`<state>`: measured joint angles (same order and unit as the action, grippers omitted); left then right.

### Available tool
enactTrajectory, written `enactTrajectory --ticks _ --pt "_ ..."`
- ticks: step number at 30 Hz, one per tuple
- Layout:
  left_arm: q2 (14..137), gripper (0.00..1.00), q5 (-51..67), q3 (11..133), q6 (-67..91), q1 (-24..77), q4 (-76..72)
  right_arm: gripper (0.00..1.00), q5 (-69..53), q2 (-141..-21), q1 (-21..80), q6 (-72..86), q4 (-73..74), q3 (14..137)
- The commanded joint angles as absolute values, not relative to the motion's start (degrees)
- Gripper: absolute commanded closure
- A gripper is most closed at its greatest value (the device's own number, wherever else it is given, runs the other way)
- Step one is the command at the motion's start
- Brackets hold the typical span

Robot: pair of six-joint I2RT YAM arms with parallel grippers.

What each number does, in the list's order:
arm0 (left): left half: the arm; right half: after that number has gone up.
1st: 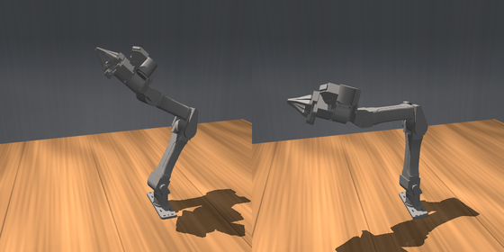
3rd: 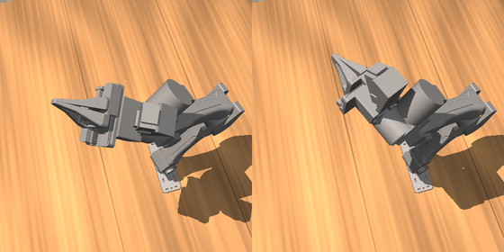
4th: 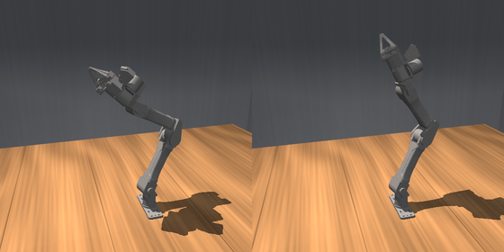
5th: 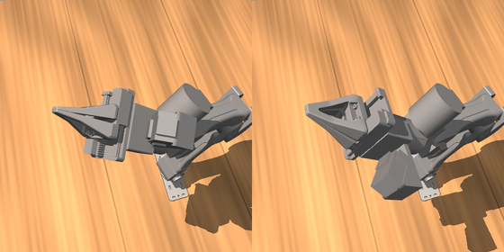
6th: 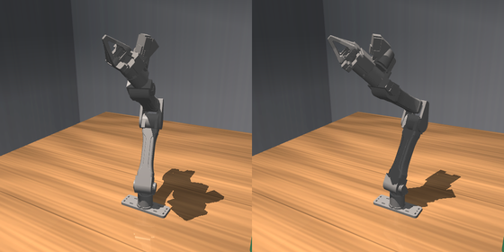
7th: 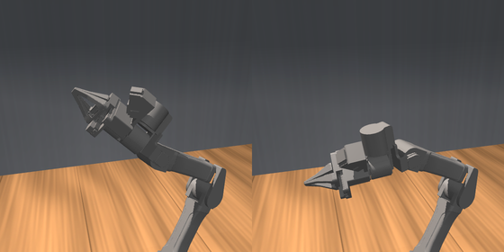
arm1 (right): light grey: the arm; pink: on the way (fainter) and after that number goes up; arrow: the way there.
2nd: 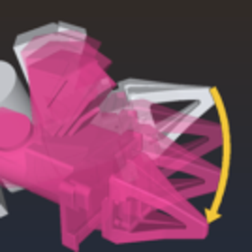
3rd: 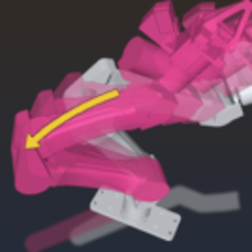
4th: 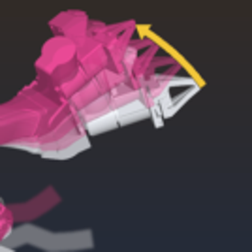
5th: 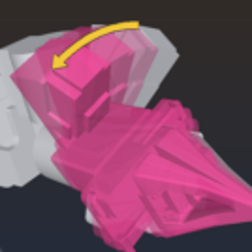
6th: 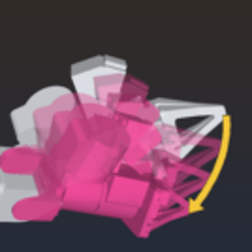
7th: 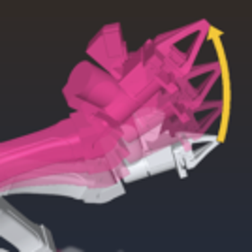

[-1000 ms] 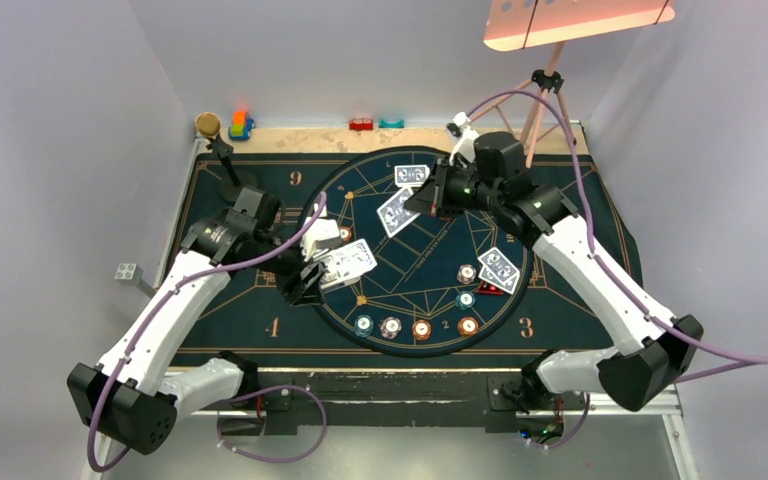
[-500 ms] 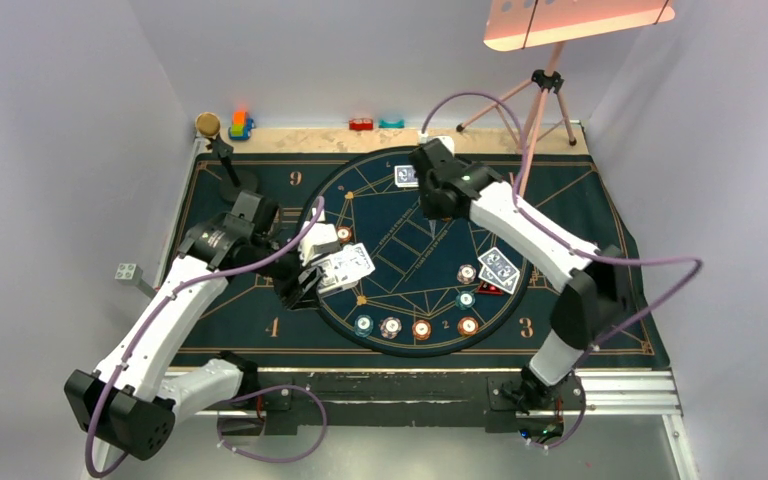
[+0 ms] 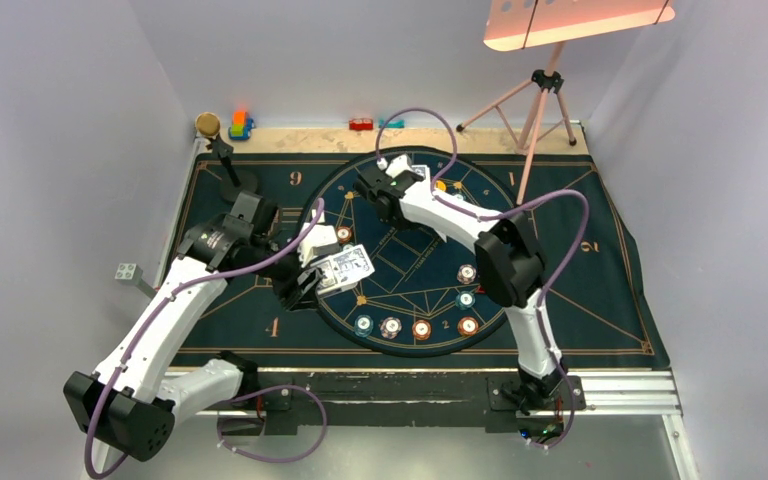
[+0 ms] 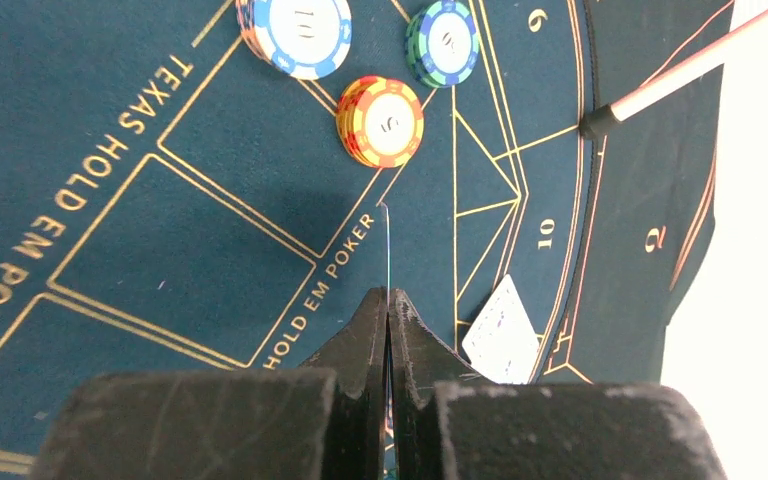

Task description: Distribute texas hold em gaming equipment

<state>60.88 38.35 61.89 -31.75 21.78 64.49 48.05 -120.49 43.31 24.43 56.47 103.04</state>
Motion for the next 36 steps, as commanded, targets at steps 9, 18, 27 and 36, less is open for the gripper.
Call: enactTrajectory --ticks 9,18,27,36 --pt "60.8 0.91 39.9 63.1 -33.3 21.4 64.5 1.00 49.3 -129.3 43.5 21.6 53.0 110.5" --pt "60.8 0.91 39.5 62.9 -32.9 21.4 64.2 1.00 43.9 -134.2 43.4 19.0 49.9 116.7" --pt "61.1 0.90 39.2 62.6 -33.0 21.4 63.7 0.75 36.1 -134.4 43.6 20.3 48.7 117.1" --pt "60.8 0.90 38.7 62.5 -33.2 21.4 64.0 0.61 28.7 -128.7 43.5 21.5 45.8 115.8"
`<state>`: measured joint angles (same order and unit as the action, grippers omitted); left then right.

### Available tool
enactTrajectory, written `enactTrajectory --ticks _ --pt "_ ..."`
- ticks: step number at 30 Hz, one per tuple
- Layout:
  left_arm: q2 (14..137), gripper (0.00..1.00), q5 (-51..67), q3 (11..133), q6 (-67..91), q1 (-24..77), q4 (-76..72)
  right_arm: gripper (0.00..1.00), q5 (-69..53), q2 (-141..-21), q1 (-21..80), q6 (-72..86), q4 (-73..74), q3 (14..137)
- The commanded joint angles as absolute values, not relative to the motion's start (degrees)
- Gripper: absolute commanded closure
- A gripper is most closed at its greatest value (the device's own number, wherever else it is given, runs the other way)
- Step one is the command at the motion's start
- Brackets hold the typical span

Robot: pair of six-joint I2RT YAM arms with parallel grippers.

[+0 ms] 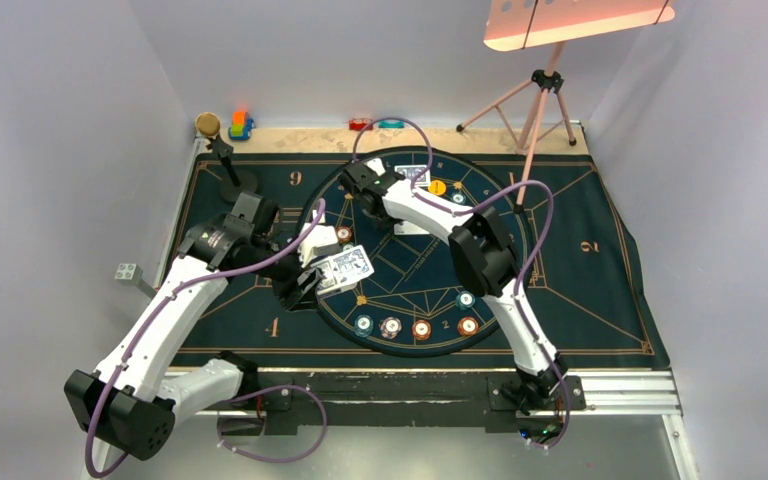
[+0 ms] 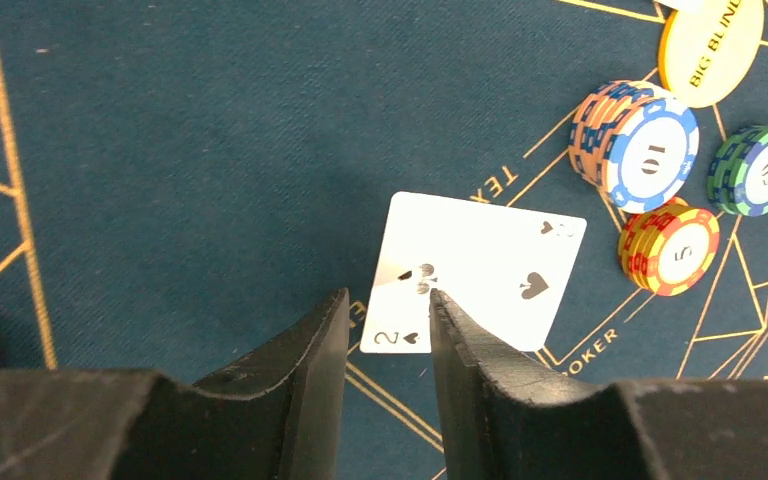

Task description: Distribute texas hold em gaming equipment

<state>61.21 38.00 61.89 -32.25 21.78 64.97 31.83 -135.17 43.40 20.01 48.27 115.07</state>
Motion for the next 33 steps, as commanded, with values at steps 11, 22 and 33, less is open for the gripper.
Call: enactTrajectory --ticks 11,22,33 --pt "60.2 0.90 38.4 62.2 -33.4 21.4 64.0 0.13 24.3 -116.0 42.7 22.1 46.5 114.0" --pt "59.9 0.90 38.4 62.1 -33.4 21.4 63.4 0.05 -12.7 -89.3 35.3 28.8 32.2 89.8" --pt "61.2 0.90 38.2 63.5 -32.6 21.4 61.8 0.05 -41.1 -80.1 34.6 43.0 6.0 67.5"
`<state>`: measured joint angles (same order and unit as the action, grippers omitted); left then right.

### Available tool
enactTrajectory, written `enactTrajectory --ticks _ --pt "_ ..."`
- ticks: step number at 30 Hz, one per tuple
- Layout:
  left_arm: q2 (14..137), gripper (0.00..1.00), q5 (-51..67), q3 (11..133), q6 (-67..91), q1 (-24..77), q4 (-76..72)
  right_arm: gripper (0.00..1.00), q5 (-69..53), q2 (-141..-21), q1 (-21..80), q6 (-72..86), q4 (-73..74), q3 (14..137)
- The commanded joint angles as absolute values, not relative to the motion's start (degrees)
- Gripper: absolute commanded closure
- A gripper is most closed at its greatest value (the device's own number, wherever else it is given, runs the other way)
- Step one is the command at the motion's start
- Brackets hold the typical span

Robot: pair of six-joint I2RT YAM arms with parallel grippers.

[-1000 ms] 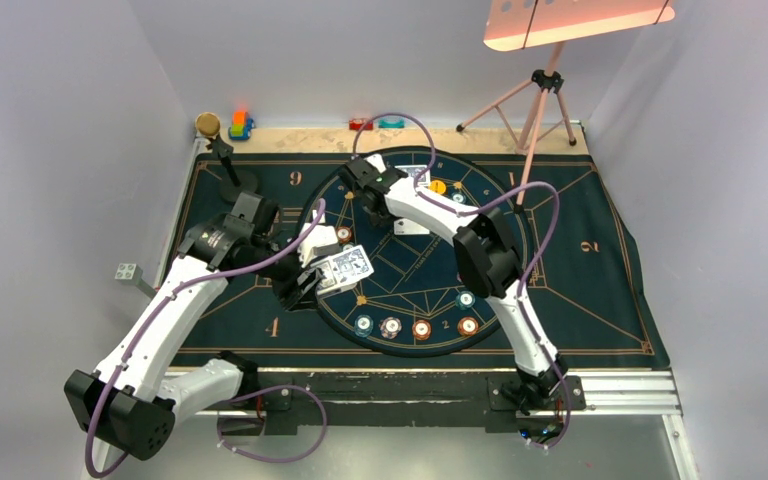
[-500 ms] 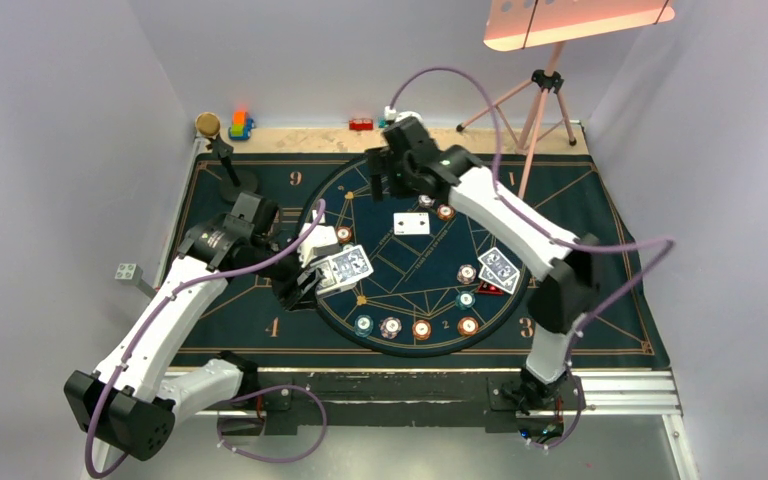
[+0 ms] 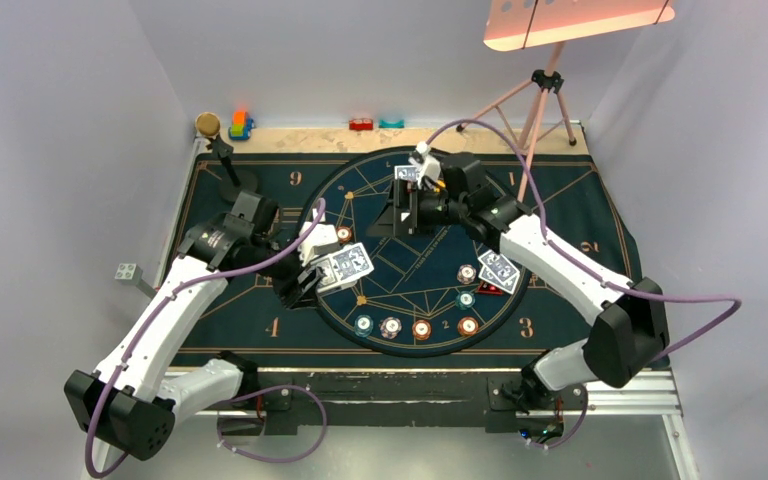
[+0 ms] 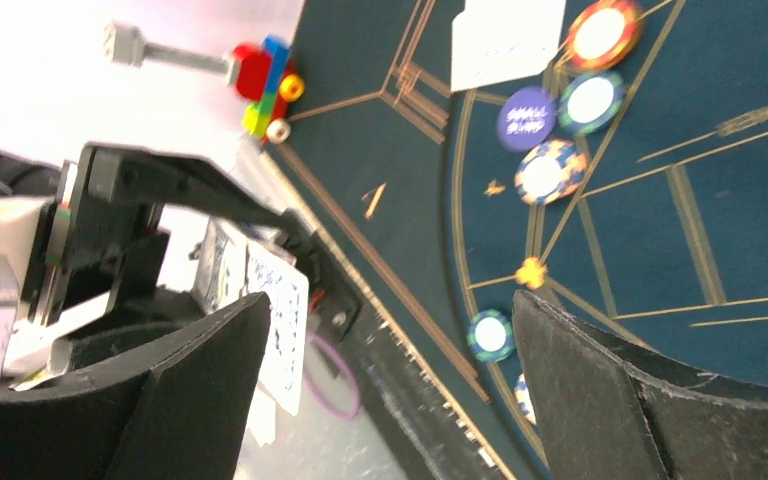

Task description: Distribute texas hold em gaming equipment

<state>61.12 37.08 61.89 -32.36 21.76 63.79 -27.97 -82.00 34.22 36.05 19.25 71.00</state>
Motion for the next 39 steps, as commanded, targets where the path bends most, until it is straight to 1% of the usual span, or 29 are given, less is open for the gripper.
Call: enactTrajectory --ticks 1,10,14,20,26,31,39 --pt "61.2 0.90 38.3 63.5 -32.5 21.4 61.7 0.05 -41.5 -80.0 34.7 43.3 5.6 67.3" --pt "61.4 0.90 38.4 64.0 -31.9 21.4 61.3 0.05 -40.4 -82.9 39.5 44.5 5.5 68.1" --pt "61.4 0.90 38.4 64.1 -31.9 21.4 61.5 0.15 -40.2 -84.7 40.6 44.6 6.1 68.3" --pt "61.4 0.90 38.3 64.2 -32.0 21.4 61.6 0.26 -38.7 -85.6 40.6 42.9 10.1 69.9" --pt "61.3 0.90 38.5 64.3 -32.0 21.4 61.6 0.46 -38.0 -85.8 40.6 41.8 12.2 70.2" --pt "61.4 0.90 38.4 64.8 -32.2 21.4 62.0 0.53 -37.1 -85.8 40.6 40.3 15.2 70.9" --pt "61.2 0.90 38.4 65.3 -32.3 21.4 62.4 0.57 -35.0 -86.0 40.5 38.7 18.7 72.0"
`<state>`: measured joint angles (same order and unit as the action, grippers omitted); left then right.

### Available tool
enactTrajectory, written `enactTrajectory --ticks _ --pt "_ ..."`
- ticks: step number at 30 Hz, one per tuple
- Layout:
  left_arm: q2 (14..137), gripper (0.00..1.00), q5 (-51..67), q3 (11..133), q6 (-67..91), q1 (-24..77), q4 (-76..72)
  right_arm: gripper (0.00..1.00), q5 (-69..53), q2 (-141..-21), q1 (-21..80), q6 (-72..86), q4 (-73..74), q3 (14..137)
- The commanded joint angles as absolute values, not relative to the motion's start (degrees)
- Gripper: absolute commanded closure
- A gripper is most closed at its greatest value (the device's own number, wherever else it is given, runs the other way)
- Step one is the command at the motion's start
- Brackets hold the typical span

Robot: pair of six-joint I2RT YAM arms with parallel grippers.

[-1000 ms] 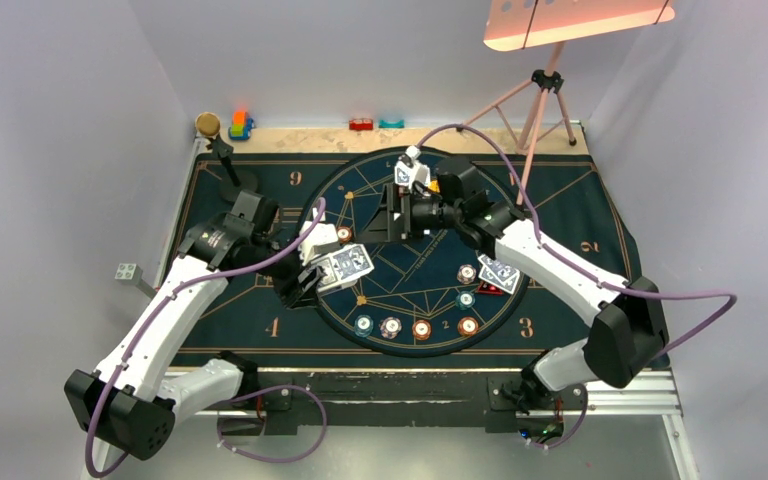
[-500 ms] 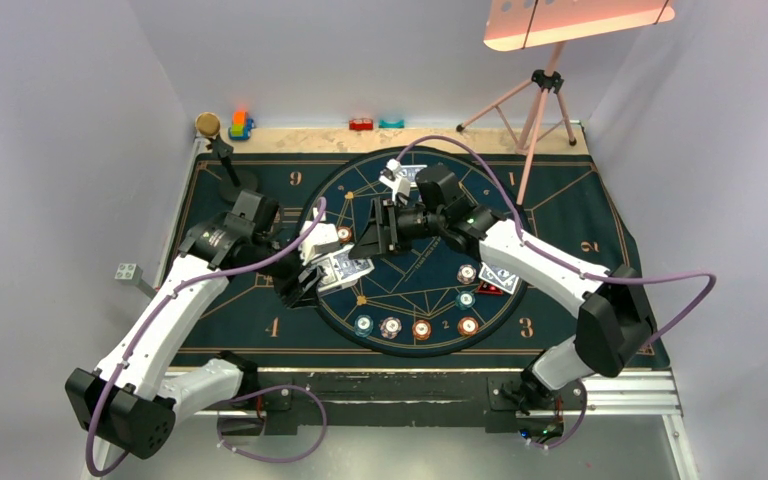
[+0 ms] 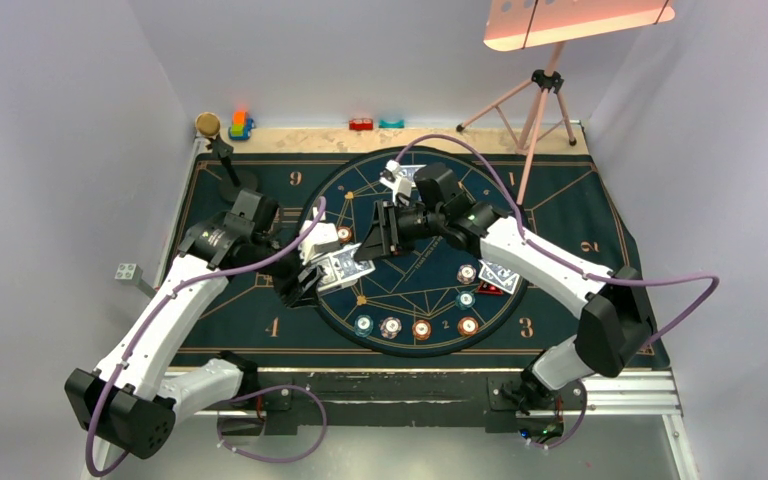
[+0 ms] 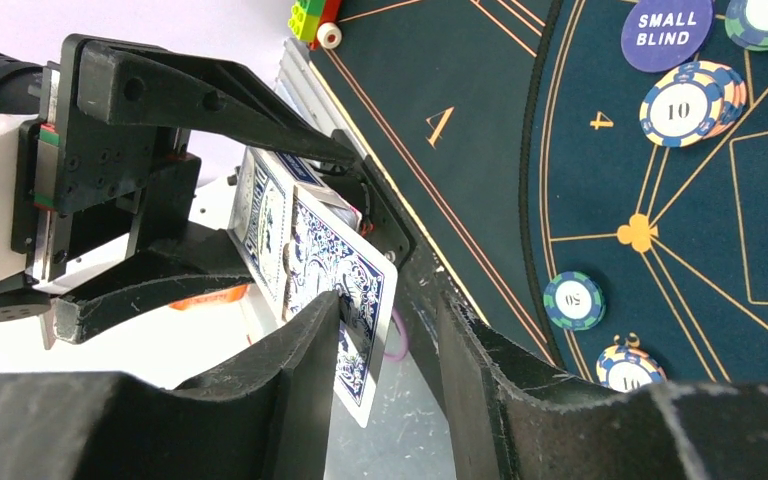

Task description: Distribute texas hold em gaming equipment

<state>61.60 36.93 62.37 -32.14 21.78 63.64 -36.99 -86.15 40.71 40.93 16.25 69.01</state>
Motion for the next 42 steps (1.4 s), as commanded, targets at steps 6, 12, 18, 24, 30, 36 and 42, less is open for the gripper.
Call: enactTrajectory --ticks 6,12,18,24,30,36,42 --pt "61.0 0.90 38.3 65.1 -32.5 21.4 62.5 0.56 -32.8 -85.2 40.2 37.7 21.0 73.5" --pt "60.9 0.90 38.3 64.6 -32.4 21.4 62.3 0.24 -33.2 -84.0 40.5 38.8 18.4 73.2" --pt "60.7 0.90 38.3 64.6 -32.5 21.4 62.2 0.18 -34.6 -84.7 41.7 39.7 16.4 72.1" --pt "60.8 0.90 38.3 64.6 -32.3 21.4 62.2 0.26 -34.4 -86.0 41.9 39.2 17.5 72.0" --pt "60.8 0.90 38.3 64.7 -32.4 21.4 62.3 0.34 -29.5 -85.7 41.9 36.1 24.3 75.9" --pt "60.7 0.90 38.3 64.7 -32.5 21.4 62.2 0.46 -25.7 -85.3 41.9 34.1 28.0 78.1" --pt "60.7 0.91 38.2 64.8 -32.6 21.4 62.4 0.56 -24.5 -84.9 41.9 34.0 28.9 78.4"
